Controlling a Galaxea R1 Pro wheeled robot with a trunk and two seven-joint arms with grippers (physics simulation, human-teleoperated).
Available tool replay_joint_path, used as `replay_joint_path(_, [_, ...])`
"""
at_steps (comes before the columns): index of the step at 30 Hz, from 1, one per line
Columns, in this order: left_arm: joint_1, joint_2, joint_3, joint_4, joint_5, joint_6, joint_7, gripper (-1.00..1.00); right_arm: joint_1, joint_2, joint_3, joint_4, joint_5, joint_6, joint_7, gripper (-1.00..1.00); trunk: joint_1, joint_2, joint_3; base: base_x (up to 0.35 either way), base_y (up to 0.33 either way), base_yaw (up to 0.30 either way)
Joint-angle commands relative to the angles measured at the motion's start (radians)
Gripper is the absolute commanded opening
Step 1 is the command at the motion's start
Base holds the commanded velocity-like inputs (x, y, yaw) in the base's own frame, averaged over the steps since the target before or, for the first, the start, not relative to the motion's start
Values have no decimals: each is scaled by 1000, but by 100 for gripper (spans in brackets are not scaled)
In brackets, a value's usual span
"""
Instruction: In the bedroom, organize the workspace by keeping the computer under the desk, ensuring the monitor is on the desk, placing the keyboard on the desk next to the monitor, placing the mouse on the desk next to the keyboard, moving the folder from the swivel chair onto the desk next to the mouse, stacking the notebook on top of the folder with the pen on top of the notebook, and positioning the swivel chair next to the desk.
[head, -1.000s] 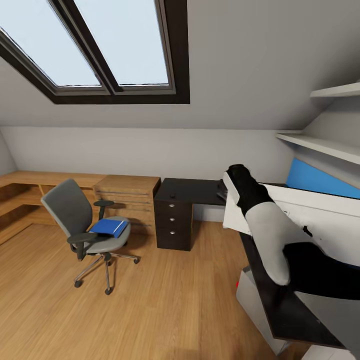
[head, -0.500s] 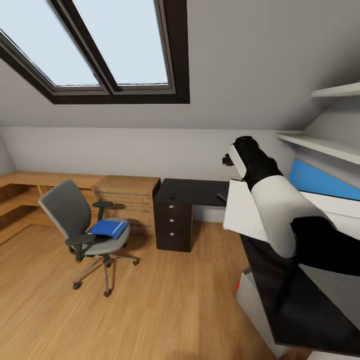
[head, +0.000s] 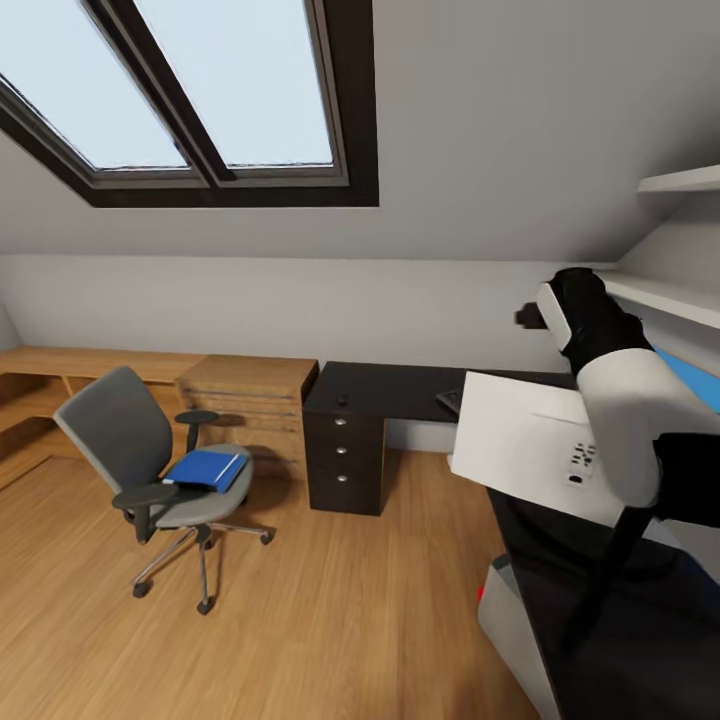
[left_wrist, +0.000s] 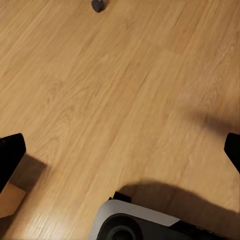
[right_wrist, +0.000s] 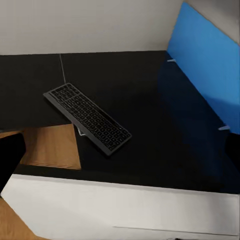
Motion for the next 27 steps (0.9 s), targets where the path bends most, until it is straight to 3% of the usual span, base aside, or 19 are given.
replay_joint_path(1, [0, 0, 4, -2, -5, 0, 1, 100, -1, -7, 0, -1, -7, 4, 6, 100, 1, -2, -2, 52, 0, 0])
replay_joint_path(8, [0, 0, 5, -2, -5, 0, -1, 100, 1, -91, -4, 9, -18, 20, 113, 100, 1, -2, -2, 169, 0, 0])
replay_joint_path(10, [0, 0, 5, -1, -5, 0, -1, 100, 2, -129, -5, 30, -19, 40, 200, 100, 1, -2, -2, 149, 0, 0])
replay_joint_path(12, [0, 0, 5, -1, -5, 0, -2, 100, 2, -147, -4, 64, -16, 46, 285, 100, 1, -2, -2, 49, 0, 0])
replay_joint_path(17, [0, 0, 5, -1, -4, 0, -1, 100, 3, -169, -2, 85, -15, 50, 327, 100, 1, -2, -2, 32, 0, 0])
replay_joint_path(27, [0, 0, 5, 0, -4, 0, -2, 100, 5, -173, 1, 157, -14, 50, 334, 100, 1, -2, -2, 138, 0, 0])
